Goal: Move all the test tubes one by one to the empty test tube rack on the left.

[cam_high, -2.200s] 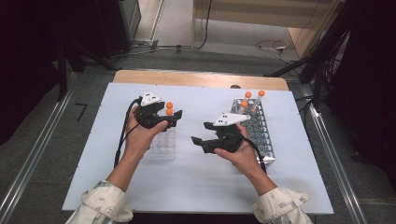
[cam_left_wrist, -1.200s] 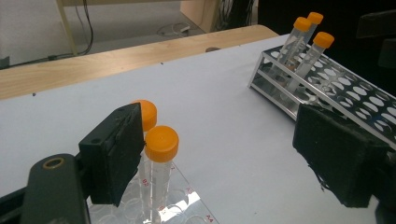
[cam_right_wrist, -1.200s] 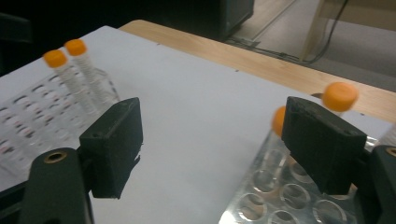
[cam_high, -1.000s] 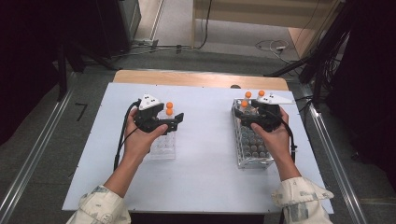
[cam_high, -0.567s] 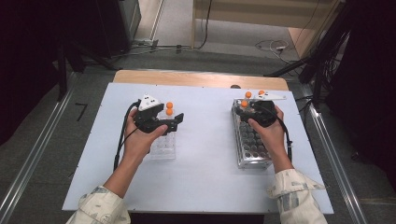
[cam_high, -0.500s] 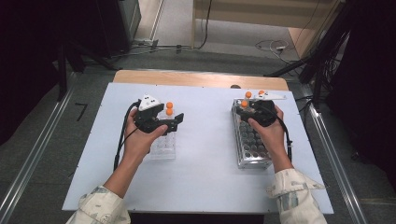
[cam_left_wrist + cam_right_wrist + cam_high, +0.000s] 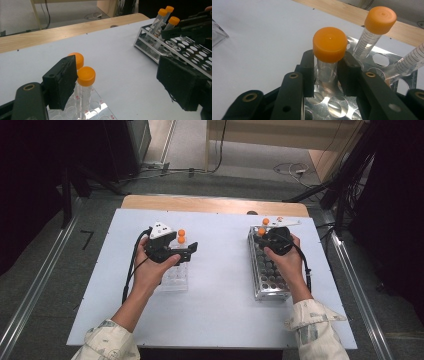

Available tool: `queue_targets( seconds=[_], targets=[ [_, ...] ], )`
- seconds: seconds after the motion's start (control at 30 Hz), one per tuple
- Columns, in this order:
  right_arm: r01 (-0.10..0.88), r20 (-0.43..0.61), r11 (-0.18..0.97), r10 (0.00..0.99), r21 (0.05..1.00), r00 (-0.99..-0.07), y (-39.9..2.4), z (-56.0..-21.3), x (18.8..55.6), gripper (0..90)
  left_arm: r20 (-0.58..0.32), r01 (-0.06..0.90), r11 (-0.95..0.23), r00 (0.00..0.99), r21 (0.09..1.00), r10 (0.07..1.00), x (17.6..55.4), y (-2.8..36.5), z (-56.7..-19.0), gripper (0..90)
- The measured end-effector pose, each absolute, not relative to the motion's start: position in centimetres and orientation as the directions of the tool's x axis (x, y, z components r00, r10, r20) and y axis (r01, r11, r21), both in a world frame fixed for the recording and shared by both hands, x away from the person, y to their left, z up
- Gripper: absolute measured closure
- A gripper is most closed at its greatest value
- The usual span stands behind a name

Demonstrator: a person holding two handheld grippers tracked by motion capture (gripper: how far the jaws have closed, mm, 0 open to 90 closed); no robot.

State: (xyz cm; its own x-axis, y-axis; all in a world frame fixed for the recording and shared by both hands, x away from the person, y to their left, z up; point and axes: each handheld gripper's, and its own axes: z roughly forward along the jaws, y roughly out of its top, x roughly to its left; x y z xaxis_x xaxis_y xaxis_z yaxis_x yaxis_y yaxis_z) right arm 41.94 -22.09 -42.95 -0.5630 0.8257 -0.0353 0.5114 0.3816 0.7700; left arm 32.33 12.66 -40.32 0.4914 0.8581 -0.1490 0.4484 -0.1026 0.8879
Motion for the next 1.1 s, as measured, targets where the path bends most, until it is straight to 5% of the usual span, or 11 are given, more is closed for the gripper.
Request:
queue_targets(
  seconds=[1.1],
  targets=[
    [0.463, -0.063, 0.369, 0.831, 0.806, -0.552, -22.3, -40.7, 41.3, 71.1, -0.140, 0.448, -0.114, 0.496, 0.887, 0.857, 32.2, 12.5, -40.3, 18.1]
  ],
)
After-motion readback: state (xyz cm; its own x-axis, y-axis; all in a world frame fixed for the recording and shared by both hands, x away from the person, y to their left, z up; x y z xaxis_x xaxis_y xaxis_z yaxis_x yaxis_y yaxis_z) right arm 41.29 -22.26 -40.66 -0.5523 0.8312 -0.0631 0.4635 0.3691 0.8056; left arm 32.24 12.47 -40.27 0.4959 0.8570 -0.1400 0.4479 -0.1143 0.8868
